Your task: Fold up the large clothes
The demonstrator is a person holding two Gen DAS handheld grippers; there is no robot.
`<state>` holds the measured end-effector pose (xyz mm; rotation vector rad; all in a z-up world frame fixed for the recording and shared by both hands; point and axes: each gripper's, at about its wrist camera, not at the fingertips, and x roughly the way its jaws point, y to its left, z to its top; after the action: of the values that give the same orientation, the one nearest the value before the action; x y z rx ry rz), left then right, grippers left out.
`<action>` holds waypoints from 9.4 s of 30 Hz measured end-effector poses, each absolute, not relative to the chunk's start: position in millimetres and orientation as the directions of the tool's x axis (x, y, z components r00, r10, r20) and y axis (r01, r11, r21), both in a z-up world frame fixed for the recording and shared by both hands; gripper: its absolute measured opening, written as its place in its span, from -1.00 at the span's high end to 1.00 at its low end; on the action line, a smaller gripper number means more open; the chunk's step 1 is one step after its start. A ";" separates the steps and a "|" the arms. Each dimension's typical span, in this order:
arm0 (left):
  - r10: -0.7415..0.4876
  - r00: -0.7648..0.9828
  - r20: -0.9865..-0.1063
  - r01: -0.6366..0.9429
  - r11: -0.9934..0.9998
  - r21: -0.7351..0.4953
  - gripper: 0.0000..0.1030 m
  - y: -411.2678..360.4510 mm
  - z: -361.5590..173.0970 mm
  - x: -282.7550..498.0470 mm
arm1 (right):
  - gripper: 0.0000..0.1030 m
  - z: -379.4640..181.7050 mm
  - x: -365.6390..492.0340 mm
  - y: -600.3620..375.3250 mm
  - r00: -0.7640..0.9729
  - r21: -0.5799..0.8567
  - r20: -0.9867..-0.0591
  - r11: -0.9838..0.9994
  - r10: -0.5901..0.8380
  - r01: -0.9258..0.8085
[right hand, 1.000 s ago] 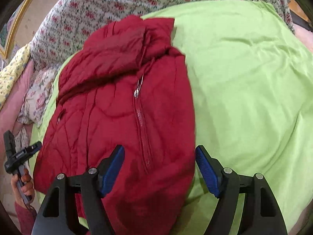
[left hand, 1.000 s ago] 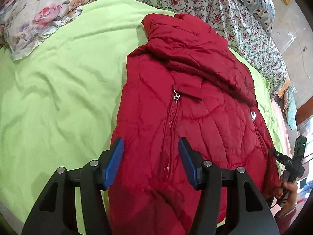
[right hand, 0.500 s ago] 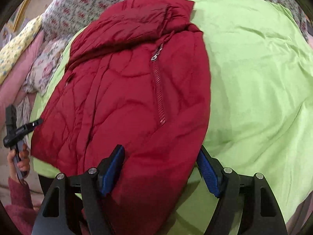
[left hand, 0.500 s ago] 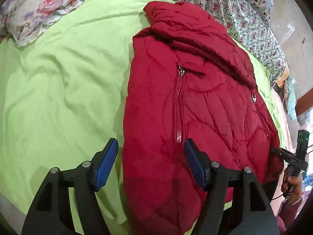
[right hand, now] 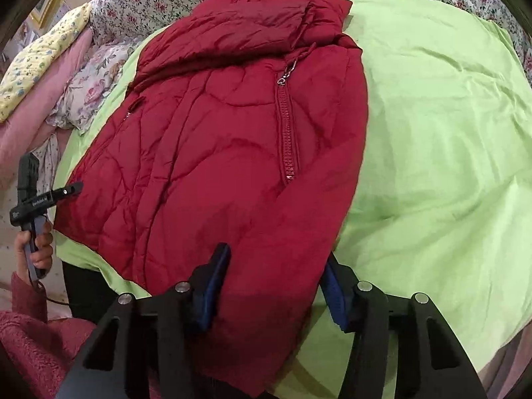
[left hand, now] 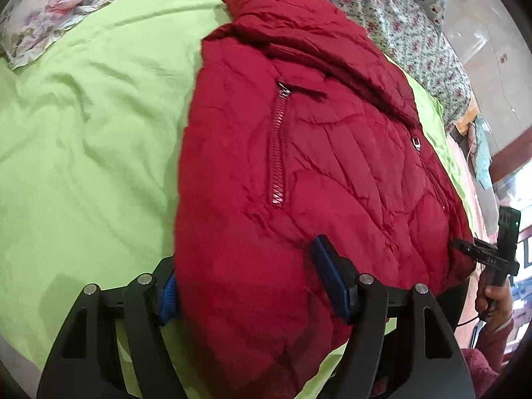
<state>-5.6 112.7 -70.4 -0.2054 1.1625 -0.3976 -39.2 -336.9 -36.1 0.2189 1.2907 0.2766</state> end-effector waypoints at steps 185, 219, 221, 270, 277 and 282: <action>-0.339 0.662 -0.669 0.146 0.933 -0.328 -0.51 48.5 -9.5 249.3 | -0.53 -61.0 275.6 -344.5 0.607 0.304 -0.764 0.952 0.219 0.039; -0.581 0.518 -0.628 0.067 0.760 -0.647 -0.69 97.7 -74.0 283.3 | -0.70 -110.0 257.2 -410.1 0.537 0.594 -0.723 0.789 0.435 0.160; -0.576 0.512 -0.638 0.084 0.772 -0.630 -0.69 92.1 -74.2 284.2 | -0.67 -115.6 260.5 -406.9 0.522 0.612 -0.720 0.773 0.457 0.167; -0.580 0.481 -0.657 0.185 0.800 -0.571 0.02 111.8 -43.4 109.6 | 0.25 -56.3 93.3 -385.9 0.485 0.651 -0.696 0.750 0.530 0.114; -0.486 0.511 -0.709 0.163 0.864 -0.475 -0.36 105.5 -42.3 109.7 | 0.04 -57.5 91.2 -384.5 0.476 0.621 -0.718 0.776 0.507 0.110; -0.395 0.553 -0.734 0.141 0.912 -0.385 -0.58 101.0 -33.8 105.9 | -0.17 -53.8 93.0 -382.9 0.472 0.586 -0.743 0.802 0.475 0.116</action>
<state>105.9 101.0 -33.8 -0.2973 0.9349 -0.3221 93.0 -382.9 -53.8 0.6301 1.0736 0.2384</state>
